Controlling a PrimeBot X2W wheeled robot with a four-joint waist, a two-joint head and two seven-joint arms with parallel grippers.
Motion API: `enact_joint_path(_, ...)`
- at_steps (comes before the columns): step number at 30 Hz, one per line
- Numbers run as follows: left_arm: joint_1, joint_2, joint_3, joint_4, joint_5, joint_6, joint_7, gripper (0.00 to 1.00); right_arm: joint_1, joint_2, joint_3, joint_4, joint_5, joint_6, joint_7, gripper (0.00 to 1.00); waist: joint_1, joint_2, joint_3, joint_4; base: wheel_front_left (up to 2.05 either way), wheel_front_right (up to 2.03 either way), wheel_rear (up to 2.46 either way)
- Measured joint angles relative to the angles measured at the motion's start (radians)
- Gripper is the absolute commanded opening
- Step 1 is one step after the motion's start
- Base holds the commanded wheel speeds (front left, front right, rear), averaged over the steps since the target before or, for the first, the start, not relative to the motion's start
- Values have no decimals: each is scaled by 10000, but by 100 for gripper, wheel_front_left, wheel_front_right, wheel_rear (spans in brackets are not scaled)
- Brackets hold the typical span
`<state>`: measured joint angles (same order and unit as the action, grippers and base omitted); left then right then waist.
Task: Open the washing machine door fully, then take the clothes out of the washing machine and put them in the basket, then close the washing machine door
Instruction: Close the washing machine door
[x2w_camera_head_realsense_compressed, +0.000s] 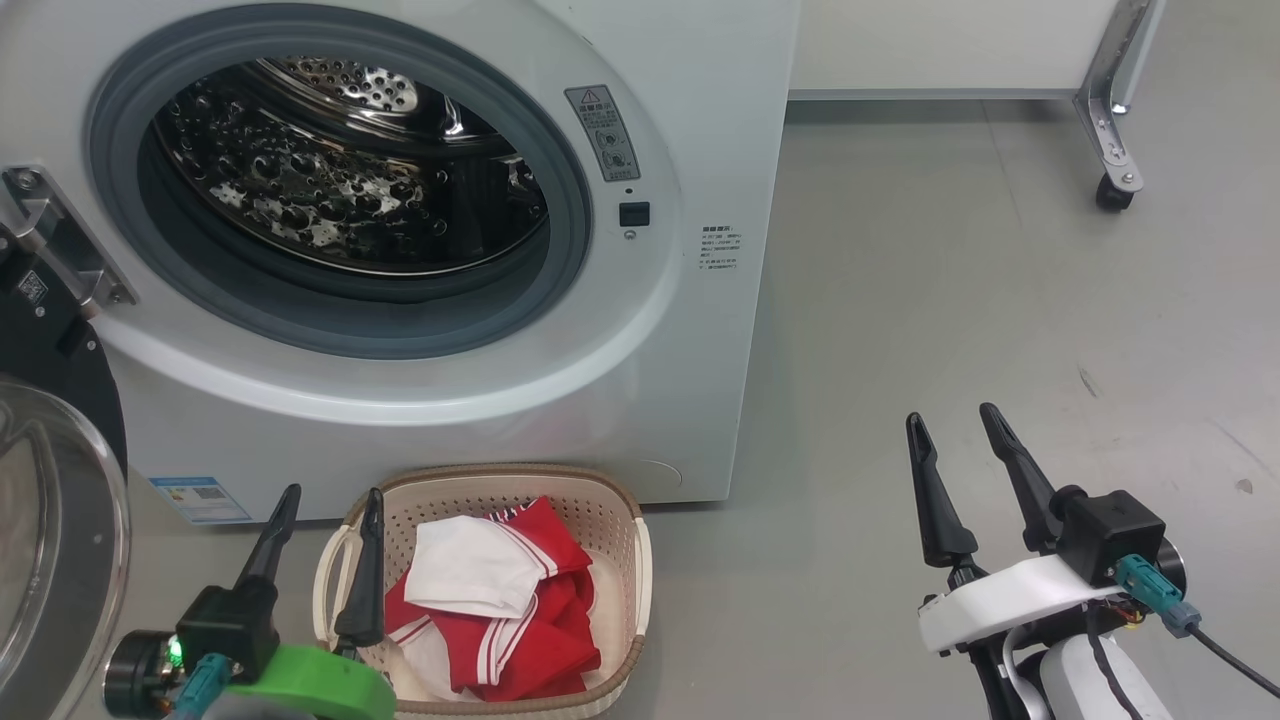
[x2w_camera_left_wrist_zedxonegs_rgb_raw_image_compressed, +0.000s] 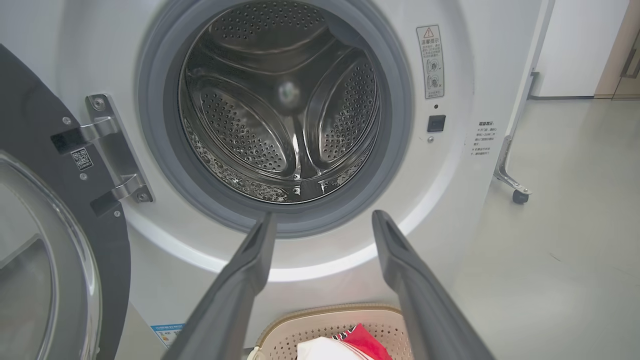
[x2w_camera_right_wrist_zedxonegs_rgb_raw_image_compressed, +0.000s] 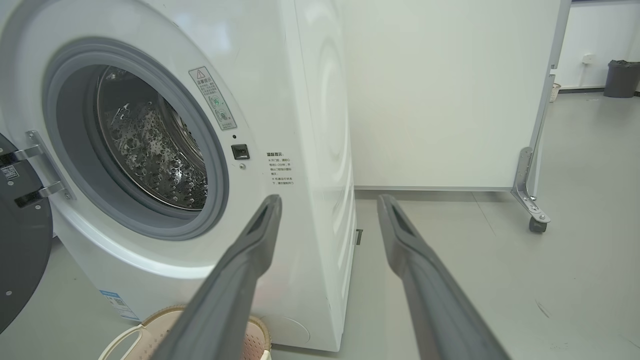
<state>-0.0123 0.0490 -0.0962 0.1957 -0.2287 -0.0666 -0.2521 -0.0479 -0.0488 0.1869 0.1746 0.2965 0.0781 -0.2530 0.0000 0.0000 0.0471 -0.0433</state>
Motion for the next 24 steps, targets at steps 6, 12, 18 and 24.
enact_joint_path(6, 93, -4, 0, 17, -2, 8, 0, 100, 0, 2, 13, 19, 0, 13, 0, 100, 0, 0, -24, 1, -32, 32, 0)
enact_joint_path(12, 128, -6, -10, 15, -2, 13, 0, 100, 0, 2, 48, 38, -2, 17, 0, 100, 0, 0, -45, 8, -53, 53, 0)
enact_joint_path(18, 130, -8, -15, 13, -2, 90, 0, 100, 0, 4, 56, 44, -2, 17, 0, 100, 0, 0, -30, 15, -78, 78, 0)
enact_joint_path(24, 130, -10, -25, 13, -2, 104, 0, 100, 0, 6, 56, 48, -2, 17, 0, 100, 0, 0, -7, 16, -103, 103, 0)
